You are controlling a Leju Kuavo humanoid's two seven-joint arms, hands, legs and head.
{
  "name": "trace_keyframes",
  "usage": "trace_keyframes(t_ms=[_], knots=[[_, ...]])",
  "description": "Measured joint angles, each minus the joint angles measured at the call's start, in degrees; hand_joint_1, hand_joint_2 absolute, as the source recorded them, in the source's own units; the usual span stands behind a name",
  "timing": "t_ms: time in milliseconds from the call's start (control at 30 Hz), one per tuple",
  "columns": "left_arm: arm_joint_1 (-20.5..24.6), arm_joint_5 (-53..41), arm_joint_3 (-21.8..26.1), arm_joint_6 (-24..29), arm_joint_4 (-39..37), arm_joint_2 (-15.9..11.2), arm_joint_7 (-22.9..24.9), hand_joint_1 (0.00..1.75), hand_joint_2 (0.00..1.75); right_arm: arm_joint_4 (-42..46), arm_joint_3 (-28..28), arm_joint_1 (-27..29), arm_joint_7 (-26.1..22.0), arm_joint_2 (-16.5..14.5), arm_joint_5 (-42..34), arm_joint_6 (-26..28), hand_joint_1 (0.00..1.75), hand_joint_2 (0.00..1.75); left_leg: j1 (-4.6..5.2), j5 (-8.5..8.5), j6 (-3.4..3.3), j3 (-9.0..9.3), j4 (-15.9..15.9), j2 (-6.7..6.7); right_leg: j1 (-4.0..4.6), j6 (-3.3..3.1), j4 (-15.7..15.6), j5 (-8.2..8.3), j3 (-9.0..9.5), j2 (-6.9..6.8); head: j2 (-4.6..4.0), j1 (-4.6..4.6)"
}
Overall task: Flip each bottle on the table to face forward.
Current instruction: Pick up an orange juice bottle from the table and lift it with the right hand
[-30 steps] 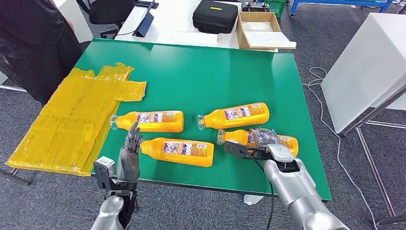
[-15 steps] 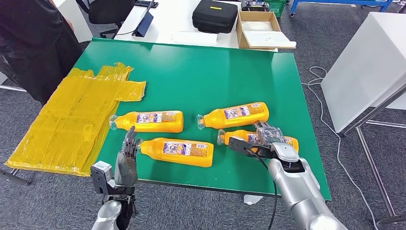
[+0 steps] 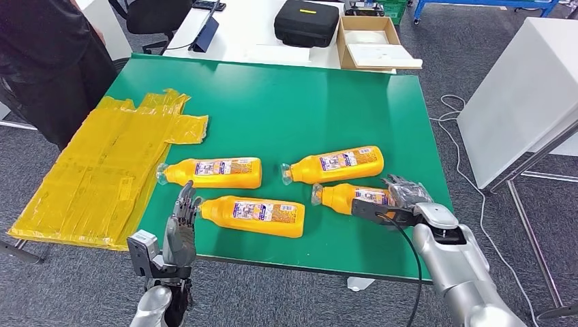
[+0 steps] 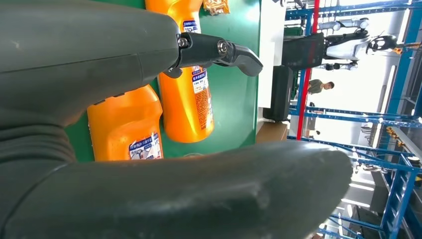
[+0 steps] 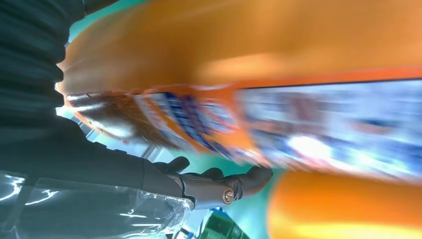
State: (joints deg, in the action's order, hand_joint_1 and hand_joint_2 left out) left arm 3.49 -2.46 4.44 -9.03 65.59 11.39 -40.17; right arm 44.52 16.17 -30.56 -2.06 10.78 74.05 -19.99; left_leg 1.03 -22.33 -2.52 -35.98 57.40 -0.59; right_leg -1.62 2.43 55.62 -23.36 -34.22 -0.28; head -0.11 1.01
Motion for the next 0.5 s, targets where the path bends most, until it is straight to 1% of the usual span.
trace_keyframes(t_ms=[133,233,333,500], knots=[[-0.3,0.7,0.1,0.0,0.1,-0.1,0.0,0.0,0.0,-1.0,1.0,-0.1,-1.7,4.0,-2.5,-1.3,0.0,1.75,0.01,-0.01,-0.01,-0.01,0.0,-0.01,-0.01,0.0,0.0,0.0,0.0,-0.02,0.0,0.01],[-0.5,0.9,0.3,0.0,0.5,-0.2,0.0,0.0,0.0,-1.4,1.5,-0.2,-1.8,6.2,-3.8,-2.2,0.0,1.75,0.01,-0.01,-0.02,-0.01,0.0,-0.01,0.0,0.0,0.0,0.0,0.0,-0.02,0.0,0.0],[-0.5,1.0,0.4,0.0,0.5,-0.2,0.0,0.0,0.0,-1.6,2.1,-0.2,-1.5,7.1,-4.3,-2.3,0.0,1.75,0.0,-0.01,-0.01,0.02,0.0,0.02,0.01,0.01,0.0,0.0,0.01,0.0,0.0,0.01],[-0.4,1.0,0.5,0.0,0.5,-0.2,0.0,0.0,0.0,-1.8,2.7,-0.3,-1.2,7.6,-4.4,-2.3,0.0,1.75,0.0,0.03,-0.06,0.05,0.0,-0.01,0.01,0.01,0.0,0.0,0.04,-0.01,0.0,0.0]])
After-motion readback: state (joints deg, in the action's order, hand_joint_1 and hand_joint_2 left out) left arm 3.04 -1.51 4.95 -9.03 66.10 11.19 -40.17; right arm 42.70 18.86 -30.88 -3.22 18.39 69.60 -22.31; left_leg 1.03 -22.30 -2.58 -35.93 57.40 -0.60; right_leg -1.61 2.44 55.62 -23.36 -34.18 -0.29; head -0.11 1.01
